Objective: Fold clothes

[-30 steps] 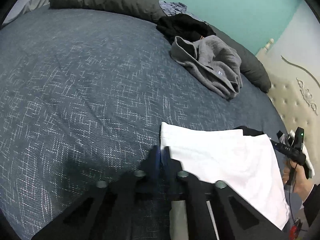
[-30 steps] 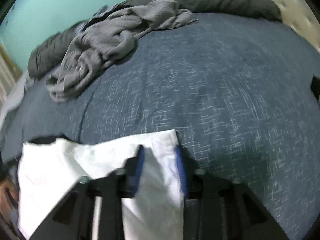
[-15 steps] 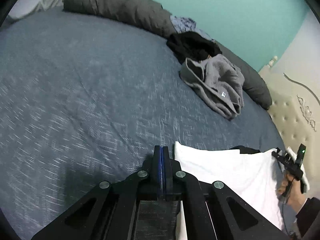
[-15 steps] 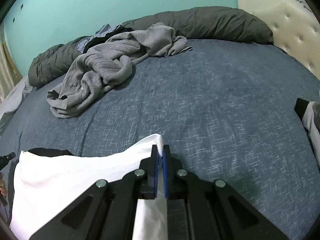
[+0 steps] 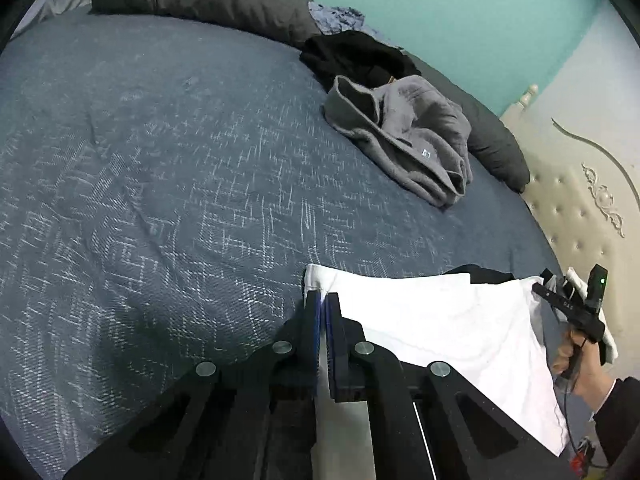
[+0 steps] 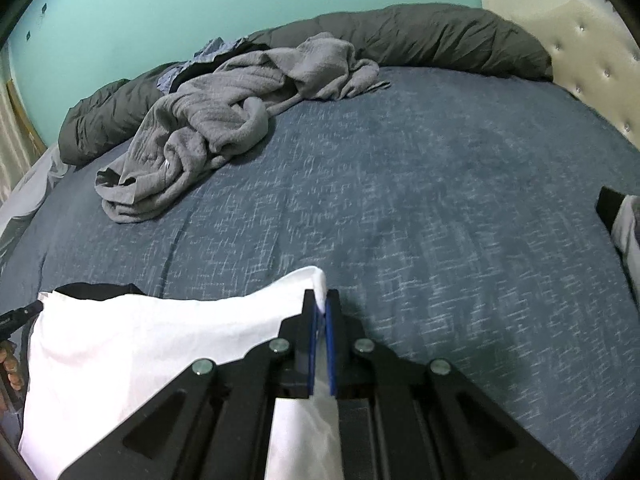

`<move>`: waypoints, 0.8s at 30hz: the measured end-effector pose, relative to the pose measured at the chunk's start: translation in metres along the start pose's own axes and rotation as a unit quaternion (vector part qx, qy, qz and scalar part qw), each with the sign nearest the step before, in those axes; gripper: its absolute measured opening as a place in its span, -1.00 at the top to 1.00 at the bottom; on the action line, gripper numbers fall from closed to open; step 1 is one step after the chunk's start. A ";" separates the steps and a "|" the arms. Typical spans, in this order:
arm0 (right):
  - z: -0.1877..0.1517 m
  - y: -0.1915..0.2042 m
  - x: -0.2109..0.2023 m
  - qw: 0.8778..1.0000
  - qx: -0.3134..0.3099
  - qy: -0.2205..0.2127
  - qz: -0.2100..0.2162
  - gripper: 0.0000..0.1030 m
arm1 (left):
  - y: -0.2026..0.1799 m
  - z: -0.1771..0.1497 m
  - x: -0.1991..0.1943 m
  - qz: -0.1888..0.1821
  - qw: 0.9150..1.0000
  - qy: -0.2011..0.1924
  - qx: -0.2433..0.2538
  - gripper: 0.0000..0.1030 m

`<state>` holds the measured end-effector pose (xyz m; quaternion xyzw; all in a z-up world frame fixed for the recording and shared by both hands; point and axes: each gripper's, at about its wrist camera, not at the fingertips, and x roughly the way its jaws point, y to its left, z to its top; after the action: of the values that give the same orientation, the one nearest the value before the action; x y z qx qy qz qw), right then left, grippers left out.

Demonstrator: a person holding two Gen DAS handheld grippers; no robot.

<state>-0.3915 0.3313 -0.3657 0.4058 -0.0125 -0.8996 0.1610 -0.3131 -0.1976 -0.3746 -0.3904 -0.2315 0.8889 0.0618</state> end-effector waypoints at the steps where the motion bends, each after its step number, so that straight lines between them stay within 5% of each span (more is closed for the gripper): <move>1: 0.001 -0.001 -0.002 1.000 0.000 -0.004 -0.002 0.93 | -0.002 0.002 -0.007 0.007 1.000 -0.011 0.005 0.96; 7: 0.009 -0.004 -0.005 1.000 0.006 -0.013 -0.020 0.93 | -0.001 0.013 -0.029 0.028 0.998 -0.049 0.004 0.96; 16: 0.009 -0.001 0.023 0.997 0.023 0.047 -0.062 0.83 | 0.001 0.005 -0.012 0.061 0.998 -0.012 0.017 0.84; 20: 0.008 -0.003 0.002 0.995 0.028 0.029 -0.095 0.57 | 0.000 0.005 -0.028 0.069 0.997 -0.018 0.023 0.10; 24: 0.000 0.003 -0.033 0.996 0.049 0.011 -0.075 0.54 | -0.005 -0.002 -0.049 0.080 0.996 -0.018 0.028 0.10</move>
<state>-0.3703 0.3387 -0.3416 0.4230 -0.0244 -0.9029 0.0730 -0.2782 -0.2064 -0.3405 -0.3895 -0.1760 0.9041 -0.0028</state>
